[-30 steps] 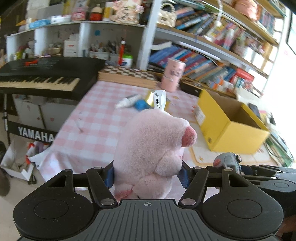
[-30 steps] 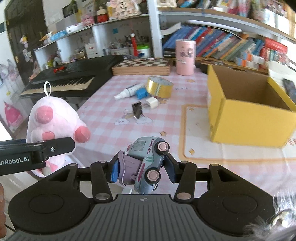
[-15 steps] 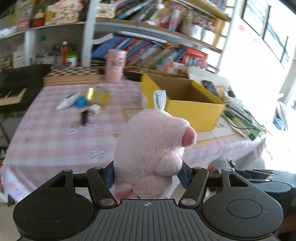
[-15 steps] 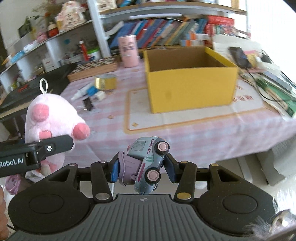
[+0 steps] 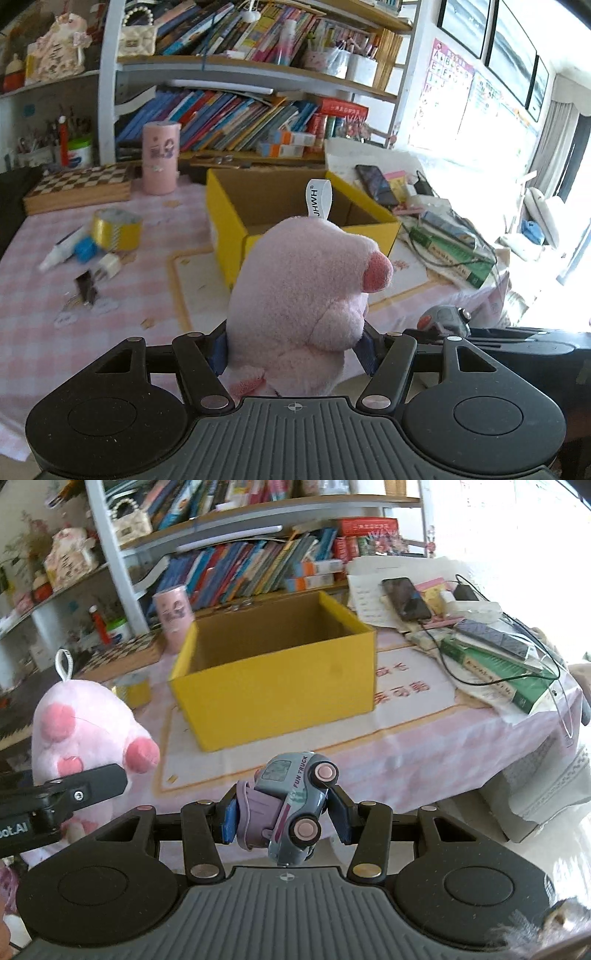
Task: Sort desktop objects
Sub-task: 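Lift and carry the pig and car toward the yellow box with both tools, then lower the pig and car into the yellow box and open both tools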
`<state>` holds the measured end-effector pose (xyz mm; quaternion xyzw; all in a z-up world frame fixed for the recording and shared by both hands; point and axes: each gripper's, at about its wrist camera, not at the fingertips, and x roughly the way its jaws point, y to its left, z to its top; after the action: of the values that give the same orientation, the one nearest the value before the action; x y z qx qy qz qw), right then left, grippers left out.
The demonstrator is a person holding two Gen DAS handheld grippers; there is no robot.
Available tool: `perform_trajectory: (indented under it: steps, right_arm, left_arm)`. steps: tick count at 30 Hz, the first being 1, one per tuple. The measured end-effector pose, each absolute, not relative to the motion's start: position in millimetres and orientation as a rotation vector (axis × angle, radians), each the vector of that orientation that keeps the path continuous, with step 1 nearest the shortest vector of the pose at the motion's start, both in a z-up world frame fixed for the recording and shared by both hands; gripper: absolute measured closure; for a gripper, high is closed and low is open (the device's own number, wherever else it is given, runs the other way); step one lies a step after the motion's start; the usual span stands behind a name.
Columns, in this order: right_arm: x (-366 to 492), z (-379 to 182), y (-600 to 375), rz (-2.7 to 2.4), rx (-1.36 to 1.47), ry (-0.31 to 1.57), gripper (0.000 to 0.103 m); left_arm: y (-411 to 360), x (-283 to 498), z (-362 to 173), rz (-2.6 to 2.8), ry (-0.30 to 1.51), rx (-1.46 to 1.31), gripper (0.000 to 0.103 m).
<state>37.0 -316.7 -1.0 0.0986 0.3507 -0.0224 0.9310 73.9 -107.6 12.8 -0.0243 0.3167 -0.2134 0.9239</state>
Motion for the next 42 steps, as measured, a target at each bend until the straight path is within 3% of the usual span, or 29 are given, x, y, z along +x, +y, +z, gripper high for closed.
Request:
perform_trajectory:
  steps: [22,30,42]
  right_arm:
    - [178.5,69.8,-393.8,0.198,0.045,0.457,0.057]
    - [273.6,44.7,-386.1,0.323,-0.109,0.555,0.057]
    - [342.0,-25.8,-341.4,0.586,-0.665,0.723,0.057]
  left_arm:
    - [-191.9,193.7,72.9,-0.292,0.492,-0.153,0.038]
    - [-206.1,261.9,43.5,-0.152,0.601,-0.065,0.039]
    - [-231.1,312.4,-11.6,-0.124,0.814,0.16,0.038]
